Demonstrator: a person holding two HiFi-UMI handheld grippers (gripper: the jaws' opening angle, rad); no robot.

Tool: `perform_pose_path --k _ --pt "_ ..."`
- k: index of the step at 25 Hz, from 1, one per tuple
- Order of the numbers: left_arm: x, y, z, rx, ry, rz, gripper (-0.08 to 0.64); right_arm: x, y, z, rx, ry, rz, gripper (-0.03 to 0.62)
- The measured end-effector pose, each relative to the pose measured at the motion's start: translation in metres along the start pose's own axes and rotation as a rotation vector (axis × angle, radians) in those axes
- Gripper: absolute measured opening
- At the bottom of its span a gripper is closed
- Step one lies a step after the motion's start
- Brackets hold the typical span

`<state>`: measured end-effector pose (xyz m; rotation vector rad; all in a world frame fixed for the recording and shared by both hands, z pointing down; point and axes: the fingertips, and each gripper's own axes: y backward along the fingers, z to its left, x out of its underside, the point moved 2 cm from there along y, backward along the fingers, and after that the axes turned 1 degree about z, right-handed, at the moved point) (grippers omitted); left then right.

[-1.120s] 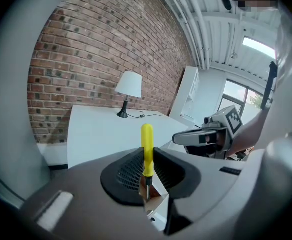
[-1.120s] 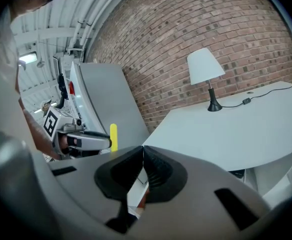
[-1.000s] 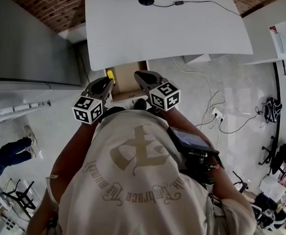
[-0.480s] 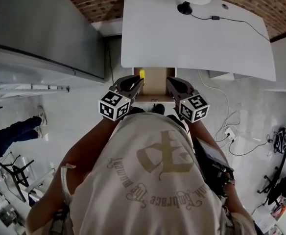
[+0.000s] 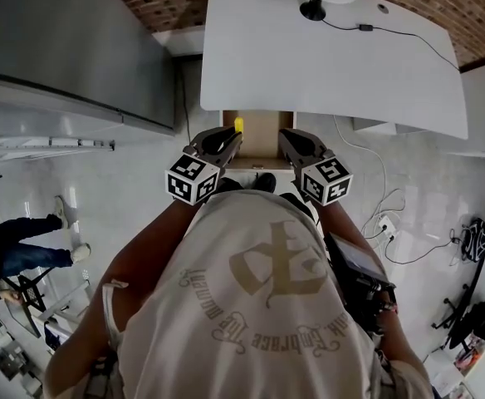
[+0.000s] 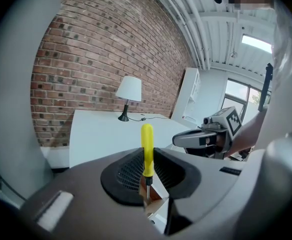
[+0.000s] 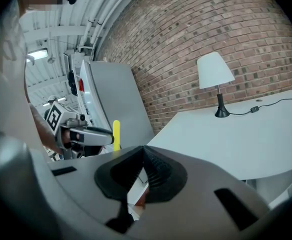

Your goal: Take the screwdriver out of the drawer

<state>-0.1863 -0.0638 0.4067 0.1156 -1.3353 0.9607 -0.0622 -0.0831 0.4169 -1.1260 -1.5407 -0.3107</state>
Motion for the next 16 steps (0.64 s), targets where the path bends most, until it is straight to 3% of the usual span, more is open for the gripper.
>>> perform_pose_path --k 16 --pt "0.009 -0.01 0.0 -0.03 0.022 0.025 0.058 0.015 0.003 -0.009 -0.021 -0.025 0.022 0.006"
